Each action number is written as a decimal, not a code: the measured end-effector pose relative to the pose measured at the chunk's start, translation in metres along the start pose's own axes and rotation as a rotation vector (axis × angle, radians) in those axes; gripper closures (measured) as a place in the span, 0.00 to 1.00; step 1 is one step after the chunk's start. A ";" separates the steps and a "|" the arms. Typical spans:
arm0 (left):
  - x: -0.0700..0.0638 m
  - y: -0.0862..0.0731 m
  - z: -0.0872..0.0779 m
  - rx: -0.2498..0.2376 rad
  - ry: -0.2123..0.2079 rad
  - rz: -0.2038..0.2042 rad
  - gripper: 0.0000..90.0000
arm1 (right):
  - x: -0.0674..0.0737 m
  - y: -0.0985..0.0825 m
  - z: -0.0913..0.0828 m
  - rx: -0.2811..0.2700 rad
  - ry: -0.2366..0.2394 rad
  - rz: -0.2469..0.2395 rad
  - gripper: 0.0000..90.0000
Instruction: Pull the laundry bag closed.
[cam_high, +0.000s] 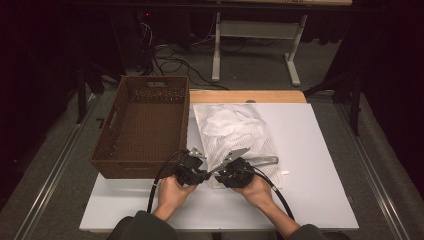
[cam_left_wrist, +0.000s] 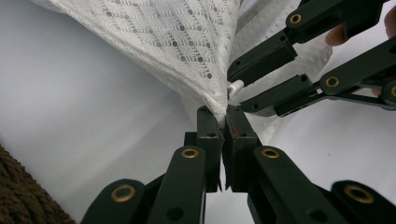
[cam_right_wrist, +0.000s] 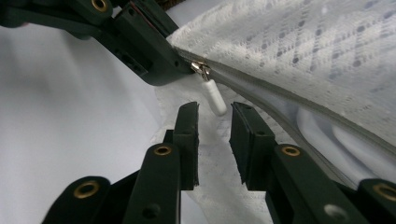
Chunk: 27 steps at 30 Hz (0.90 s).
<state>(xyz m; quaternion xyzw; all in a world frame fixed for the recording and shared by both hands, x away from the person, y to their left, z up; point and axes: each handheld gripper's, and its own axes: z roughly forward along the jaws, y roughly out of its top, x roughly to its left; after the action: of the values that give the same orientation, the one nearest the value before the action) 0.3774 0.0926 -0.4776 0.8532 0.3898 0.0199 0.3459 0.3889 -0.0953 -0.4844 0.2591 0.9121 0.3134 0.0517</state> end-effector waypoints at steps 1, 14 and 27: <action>0.000 0.000 0.000 0.005 -0.001 0.004 0.96 | 0.000 0.000 0.001 -0.001 0.006 -0.004 0.84; 0.001 0.000 0.002 0.008 0.004 0.002 0.96 | -0.001 0.002 0.002 -0.004 0.042 -0.006 0.96; 0.000 -0.001 0.003 0.012 0.006 0.007 0.96 | -0.001 0.003 0.000 -0.003 0.043 -0.003 0.96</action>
<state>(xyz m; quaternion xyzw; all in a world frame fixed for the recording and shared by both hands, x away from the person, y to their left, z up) 0.3783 0.0912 -0.4805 0.8566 0.3880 0.0213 0.3394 0.3913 -0.0943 -0.4831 0.2508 0.9130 0.3200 0.0331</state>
